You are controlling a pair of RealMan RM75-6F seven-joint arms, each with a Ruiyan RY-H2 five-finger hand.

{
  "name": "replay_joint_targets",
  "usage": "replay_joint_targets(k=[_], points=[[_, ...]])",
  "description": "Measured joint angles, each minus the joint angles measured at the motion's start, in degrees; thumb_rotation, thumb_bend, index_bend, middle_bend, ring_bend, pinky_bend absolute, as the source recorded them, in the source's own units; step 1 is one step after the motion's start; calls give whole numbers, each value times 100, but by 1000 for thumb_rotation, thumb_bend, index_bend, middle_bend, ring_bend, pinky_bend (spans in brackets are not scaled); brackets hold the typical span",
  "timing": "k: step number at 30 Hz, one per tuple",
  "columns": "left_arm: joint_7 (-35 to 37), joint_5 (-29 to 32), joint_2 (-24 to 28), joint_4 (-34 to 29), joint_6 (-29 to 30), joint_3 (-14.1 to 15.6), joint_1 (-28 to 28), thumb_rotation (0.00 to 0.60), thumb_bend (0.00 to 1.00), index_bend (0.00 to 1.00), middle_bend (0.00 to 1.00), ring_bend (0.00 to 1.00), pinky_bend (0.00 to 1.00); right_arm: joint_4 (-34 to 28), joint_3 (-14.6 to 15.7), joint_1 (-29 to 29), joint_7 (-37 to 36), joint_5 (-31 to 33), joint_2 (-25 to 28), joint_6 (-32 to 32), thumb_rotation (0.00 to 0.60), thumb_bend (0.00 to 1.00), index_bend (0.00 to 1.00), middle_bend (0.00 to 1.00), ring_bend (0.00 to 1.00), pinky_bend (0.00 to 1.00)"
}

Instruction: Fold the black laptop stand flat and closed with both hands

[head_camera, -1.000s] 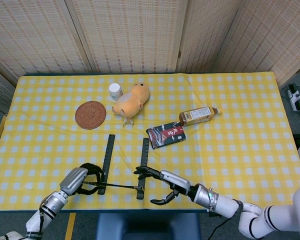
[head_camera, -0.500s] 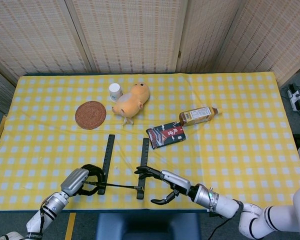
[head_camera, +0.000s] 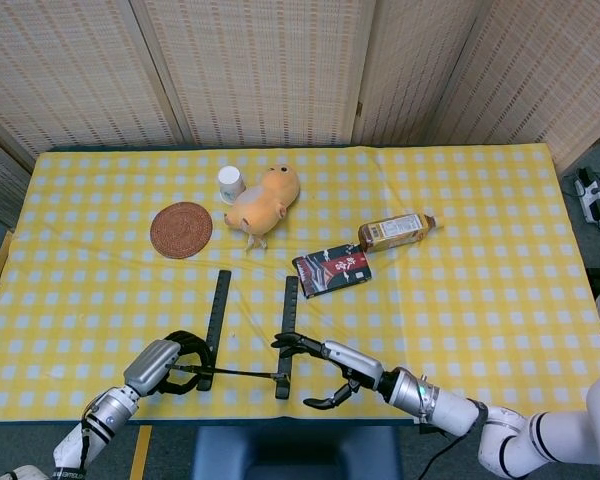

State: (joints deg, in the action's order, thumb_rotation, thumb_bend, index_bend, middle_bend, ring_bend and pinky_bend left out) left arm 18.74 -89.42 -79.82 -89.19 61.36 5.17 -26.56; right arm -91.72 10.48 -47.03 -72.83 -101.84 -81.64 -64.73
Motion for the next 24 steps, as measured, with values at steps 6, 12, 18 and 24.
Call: replay_joint_targets(k=[6,12,18,24], points=[[55,-117,83,-103,54,49,11,600,437,382,338,174,162,-24,-20,37,923,98,-4,201,600,343,0,64,114,0],[90,-233,224,-202,140,99,28,600,436,288,274,115,134,-158,-80,53,1928,301,-23,557,600,342,0,37,89,0],[128,-341,502,-337,337,154,94,600,434,252,239,83,104,-320,-245,77,2628,594,-150,828,600,343,0,33,86,0],[150,-414,706,-389,589,158,190,600,432,250,237,81,99,-405,-500,79,3223,936,-400,1053,600,343,0,34,86,0]])
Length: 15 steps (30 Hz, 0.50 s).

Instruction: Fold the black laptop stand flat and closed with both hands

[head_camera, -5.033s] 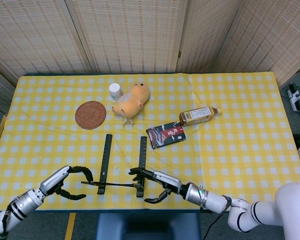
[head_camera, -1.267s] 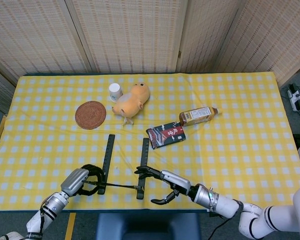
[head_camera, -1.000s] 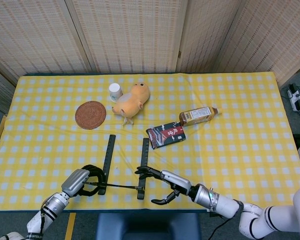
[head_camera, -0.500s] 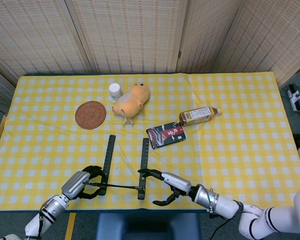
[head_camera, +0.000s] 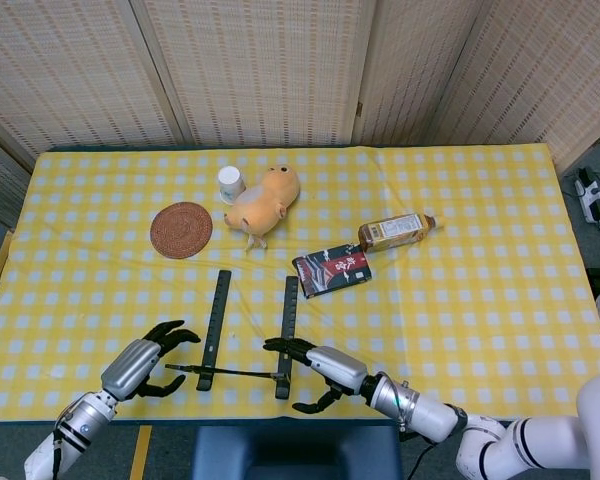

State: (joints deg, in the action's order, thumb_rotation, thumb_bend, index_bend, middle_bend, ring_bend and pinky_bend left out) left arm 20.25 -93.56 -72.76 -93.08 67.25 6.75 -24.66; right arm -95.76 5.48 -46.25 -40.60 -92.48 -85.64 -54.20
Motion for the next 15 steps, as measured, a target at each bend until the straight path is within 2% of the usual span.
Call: replay_joint_targets(k=[15], points=[[110,-189,349,-45,519,-79,197,600,432,250,236,77,84,108,-997,29,1579,1632,-707,333,600,343,0,34,84,0]])
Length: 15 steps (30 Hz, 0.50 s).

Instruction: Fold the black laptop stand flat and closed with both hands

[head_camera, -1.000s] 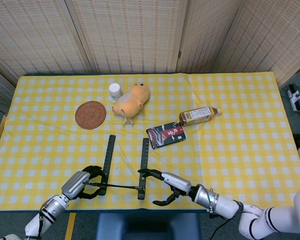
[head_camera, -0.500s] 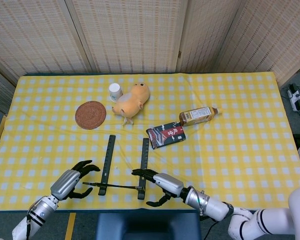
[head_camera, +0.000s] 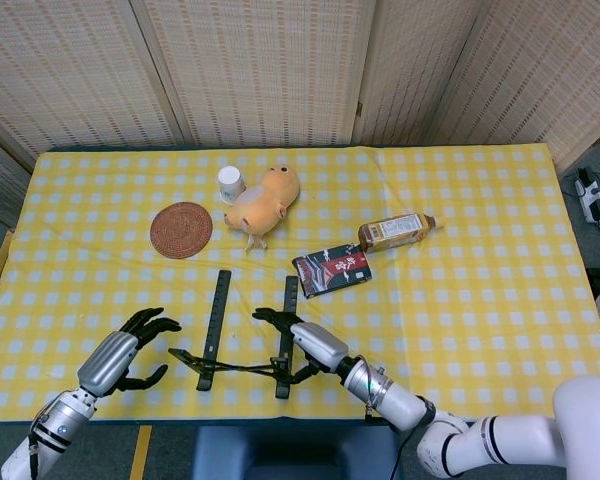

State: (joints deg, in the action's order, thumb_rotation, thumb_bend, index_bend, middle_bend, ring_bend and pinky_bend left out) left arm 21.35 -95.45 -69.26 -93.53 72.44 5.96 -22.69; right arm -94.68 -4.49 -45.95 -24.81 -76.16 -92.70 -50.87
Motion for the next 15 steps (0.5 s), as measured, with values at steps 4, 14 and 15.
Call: replay_joint_targets(k=[4,14,15], points=[[11,-16,24,-13,20,-29,2,600,431,250,236,75,81,74,-224,20,284,361,-66,21,600,343,0,25,83,0],[-194,63,95,55,40,-275,-84,600,430,250,233,71,69,243,-800,253,856,1102,-79,-557,600,343,0,0,0,0],[-270,87,109,74,38,-331,-110,600,430,250,233,71,68,251,-880,302,985,1197,-25,-663,600,343,0,0,0,0]])
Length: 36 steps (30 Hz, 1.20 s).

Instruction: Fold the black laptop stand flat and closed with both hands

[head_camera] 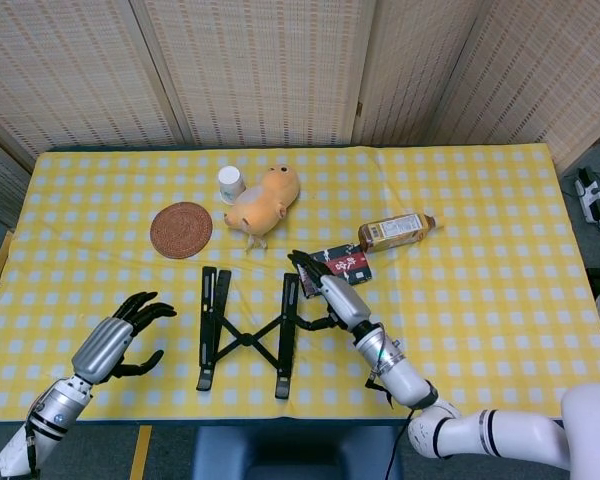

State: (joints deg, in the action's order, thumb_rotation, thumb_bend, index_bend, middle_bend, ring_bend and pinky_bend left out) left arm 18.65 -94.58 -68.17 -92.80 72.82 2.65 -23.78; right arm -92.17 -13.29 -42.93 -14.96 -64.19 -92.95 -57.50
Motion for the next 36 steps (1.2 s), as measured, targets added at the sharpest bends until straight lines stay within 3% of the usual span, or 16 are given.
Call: replay_joint_targets(k=[5,10,14,21,27,36], points=[[-214,144,39,78,-139,-218,-167,600,428,252,231,71,60,-113,-187,191,163,100,394,-172,600,343,0,0,0,0],[-555,248,-84,445,-507,-375,-445,600,422,257,230,71,50,-255,-61,289,215,-404,715,-190,600,343,0,0,0,0],[-991,252,-292,858,-841,-448,-717,600,399,240,210,66,46,-315,237,333,379,-1227,908,-262,600,343,0,0,0,0],[-1646,237,-940,1775,-1287,-548,-1160,600,297,149,139,31,35,-368,1076,412,1145,-2811,1203,-405,600,343,0,0,0,0],[-1948,211,-1604,2593,-1485,-603,-1486,600,239,83,79,1,8,-291,1306,444,1941,-3077,1136,-390,600,342,0,0,0,0],[-2252,498,-2236,3337,-1948,-702,-1840,600,217,33,18,0,0,211,1300,419,2896,-2986,474,-148,600,264,0,0,0,0]])
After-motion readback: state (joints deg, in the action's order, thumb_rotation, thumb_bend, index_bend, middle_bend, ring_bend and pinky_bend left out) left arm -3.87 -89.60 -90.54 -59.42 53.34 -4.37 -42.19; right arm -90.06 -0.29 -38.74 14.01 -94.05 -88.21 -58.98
